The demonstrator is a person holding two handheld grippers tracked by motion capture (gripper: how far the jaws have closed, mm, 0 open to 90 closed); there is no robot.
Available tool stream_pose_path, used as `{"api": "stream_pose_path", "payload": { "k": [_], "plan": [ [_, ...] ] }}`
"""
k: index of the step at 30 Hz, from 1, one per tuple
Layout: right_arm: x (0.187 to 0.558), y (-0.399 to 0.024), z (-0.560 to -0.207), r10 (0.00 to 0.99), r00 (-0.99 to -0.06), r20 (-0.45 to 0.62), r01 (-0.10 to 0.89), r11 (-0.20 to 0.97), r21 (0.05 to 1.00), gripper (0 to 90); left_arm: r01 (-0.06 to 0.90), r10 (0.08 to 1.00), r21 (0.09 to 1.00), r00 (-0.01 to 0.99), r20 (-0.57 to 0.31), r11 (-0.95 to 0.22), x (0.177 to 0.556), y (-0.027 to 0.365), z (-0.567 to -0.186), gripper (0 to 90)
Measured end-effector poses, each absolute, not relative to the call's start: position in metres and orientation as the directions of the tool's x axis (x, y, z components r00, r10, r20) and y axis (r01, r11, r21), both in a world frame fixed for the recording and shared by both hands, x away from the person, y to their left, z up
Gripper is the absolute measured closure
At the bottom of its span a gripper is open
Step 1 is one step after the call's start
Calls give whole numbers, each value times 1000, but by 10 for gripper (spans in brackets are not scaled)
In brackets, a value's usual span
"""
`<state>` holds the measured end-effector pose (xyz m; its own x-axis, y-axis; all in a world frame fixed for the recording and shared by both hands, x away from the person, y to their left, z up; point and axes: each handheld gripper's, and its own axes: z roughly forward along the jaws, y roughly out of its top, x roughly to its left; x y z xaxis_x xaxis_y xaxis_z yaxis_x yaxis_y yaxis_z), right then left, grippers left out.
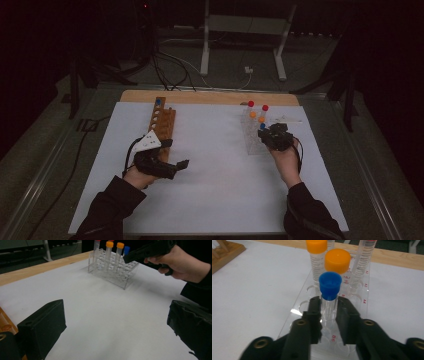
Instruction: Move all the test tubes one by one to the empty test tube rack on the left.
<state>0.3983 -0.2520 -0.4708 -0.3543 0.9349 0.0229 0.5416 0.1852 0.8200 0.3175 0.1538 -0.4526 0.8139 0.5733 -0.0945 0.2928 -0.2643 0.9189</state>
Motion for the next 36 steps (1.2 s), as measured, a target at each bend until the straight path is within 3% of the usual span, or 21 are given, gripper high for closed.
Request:
{"api": "stream_pose_path", "payload": {
  "k": [8,24,36],
  "plan": [
    [396,-251,-466,933,-360,4,523,198,829,773,304,570,918,815,-110,-257,319,155,-454,27],
    [369,-256,-425,926,-376,-39,440,215,872,773,300,552,916,827,-110,-267,317,151,-450,27],
    [344,-238,-409,884,-465,-51,392,257,883,773,284,520,918,848,-107,-275,316,142,-437,28]
  ]
}}
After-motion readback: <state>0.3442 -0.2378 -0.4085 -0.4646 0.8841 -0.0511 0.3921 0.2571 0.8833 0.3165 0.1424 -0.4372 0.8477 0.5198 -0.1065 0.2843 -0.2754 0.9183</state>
